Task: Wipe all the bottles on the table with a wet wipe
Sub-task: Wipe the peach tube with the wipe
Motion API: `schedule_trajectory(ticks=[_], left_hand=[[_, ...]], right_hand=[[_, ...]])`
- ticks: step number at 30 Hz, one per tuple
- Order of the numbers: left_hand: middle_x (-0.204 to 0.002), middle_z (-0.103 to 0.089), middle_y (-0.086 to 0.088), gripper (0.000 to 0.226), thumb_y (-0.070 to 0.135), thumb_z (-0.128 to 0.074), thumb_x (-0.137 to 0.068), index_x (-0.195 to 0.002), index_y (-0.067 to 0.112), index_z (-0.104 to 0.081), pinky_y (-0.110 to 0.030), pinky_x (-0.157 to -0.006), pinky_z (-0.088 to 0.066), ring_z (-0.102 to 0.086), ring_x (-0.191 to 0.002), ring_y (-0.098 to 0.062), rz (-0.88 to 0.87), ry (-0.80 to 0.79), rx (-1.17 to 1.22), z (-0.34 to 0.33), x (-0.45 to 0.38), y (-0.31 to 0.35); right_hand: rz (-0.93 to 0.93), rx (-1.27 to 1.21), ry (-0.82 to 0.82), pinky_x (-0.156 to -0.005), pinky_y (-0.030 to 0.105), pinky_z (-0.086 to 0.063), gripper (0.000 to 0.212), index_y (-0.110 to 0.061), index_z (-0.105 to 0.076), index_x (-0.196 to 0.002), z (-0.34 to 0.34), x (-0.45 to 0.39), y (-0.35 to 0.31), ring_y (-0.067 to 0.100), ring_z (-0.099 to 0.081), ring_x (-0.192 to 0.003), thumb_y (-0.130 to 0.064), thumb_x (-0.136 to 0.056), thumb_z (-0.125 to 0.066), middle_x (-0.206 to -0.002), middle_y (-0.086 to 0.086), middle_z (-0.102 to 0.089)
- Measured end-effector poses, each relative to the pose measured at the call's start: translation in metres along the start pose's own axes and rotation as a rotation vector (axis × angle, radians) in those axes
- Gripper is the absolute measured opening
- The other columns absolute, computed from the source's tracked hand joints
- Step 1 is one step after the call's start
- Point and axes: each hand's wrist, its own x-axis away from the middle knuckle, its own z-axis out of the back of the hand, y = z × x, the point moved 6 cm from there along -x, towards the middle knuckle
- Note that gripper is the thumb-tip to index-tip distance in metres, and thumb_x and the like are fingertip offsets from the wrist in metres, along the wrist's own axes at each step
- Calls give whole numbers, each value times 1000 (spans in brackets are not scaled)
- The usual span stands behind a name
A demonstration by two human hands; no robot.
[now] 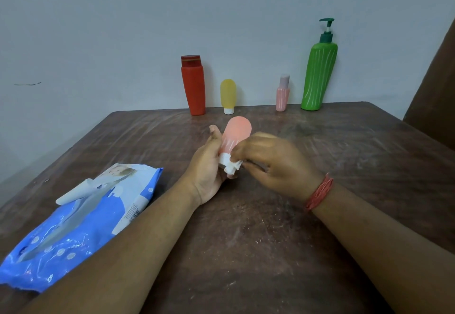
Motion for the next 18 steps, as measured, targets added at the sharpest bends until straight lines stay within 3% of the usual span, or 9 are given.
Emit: schedule_trajectory(ticks=[4, 8, 9, 13, 18], left_hand=[[-78, -61, -6, 66, 62, -27, -99, -133, 10, -49, -25, -45, -37, -50, -56, -16, 11, -4, -16, 0, -1, -2], [-74, -63, -4, 61, 61, -22, -102, -105, 14, -60, -23, -46, -40, -55, -57, -13, 2, -13, 2, -1, 1, 1], [-75, -63, -4, 61, 61, -22, -102, -104, 15, -61, -23, -46, -39, -55, -58, -13, 4, -12, 6, -1, 1, 1], [-80, -62, -8, 62, 64, -22, -99, -122, 15, -54, -26, -46, -36, -50, -55, -15, 3, -15, -31, -2, -1, -1], [-72, -65, -2, 58, 63, -20, -100, -102, 21, -60, -27, -50, -38, -55, -58, -13, -33, -17, -50, -1, -1, 1]], right_hand=[[-185, 91, 206, -87, 31, -49, 25, -9, -72, -100, 17, 3, 23, 19, -62, -95, 6, -79, -69, -102, 1, -71], [34, -17, -5, -86, 28, -50, 22, -10, -73, -100, 1, 0, -10, 19, -63, -98, 4, -84, -66, -102, 0, -72], [43, 1, -22, -86, 29, -51, 23, -10, -73, -100, -1, 0, -9, 20, -63, -98, 4, -84, -65, -103, 0, -72], [-157, 97, 162, -85, 38, -53, 25, -10, -73, -101, 16, 2, 22, 21, -64, -98, 5, -81, -68, -103, 1, -72], [26, 20, 6, -90, 31, -51, 26, -10, -73, -99, -1, 0, -4, 21, -64, -102, 7, -80, -65, -107, 1, -72]])
